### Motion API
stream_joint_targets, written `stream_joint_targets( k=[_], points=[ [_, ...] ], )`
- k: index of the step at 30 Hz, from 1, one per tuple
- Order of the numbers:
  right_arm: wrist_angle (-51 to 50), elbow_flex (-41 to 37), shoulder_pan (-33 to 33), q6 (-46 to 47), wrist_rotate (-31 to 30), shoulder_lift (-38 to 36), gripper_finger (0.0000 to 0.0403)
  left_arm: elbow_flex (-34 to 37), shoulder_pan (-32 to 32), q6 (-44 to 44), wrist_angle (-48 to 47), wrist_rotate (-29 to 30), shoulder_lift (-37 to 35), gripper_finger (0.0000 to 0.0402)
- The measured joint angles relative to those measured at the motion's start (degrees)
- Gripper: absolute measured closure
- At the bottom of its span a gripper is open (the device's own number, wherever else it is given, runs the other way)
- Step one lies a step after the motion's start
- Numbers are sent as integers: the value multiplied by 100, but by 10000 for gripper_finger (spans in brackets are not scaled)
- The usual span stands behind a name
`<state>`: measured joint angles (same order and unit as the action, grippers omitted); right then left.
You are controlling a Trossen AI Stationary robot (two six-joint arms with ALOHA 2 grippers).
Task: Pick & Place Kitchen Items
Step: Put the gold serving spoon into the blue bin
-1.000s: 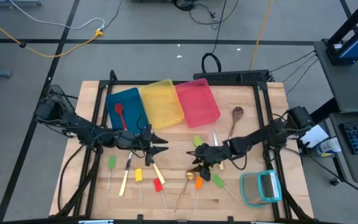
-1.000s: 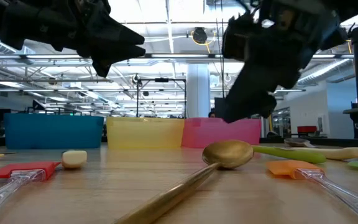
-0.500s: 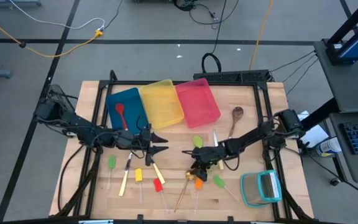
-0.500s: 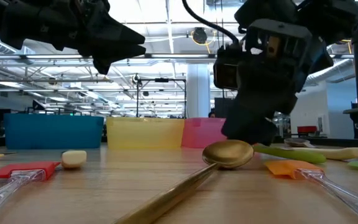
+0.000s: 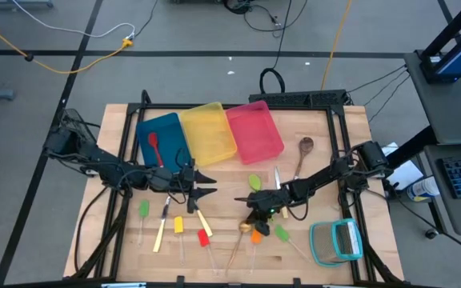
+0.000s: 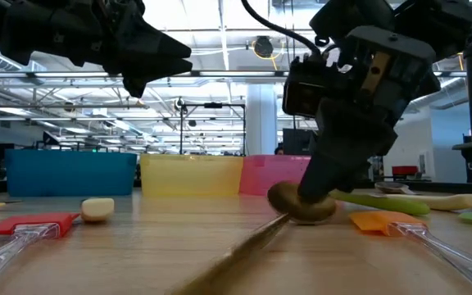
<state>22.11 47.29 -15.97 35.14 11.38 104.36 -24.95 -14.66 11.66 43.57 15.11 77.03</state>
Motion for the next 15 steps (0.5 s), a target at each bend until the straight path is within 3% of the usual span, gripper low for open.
stream_joint_targets(
  k=[9, 15],
  points=[
    [457, 0, 91, -1415, -145, 0, 399, 0, 0, -38, -15, 0, 0, 263],
    [820, 0, 206, -2236, -953, -151, 399, 0, 0, 526, -441, -2, 0, 264]
  ],
)
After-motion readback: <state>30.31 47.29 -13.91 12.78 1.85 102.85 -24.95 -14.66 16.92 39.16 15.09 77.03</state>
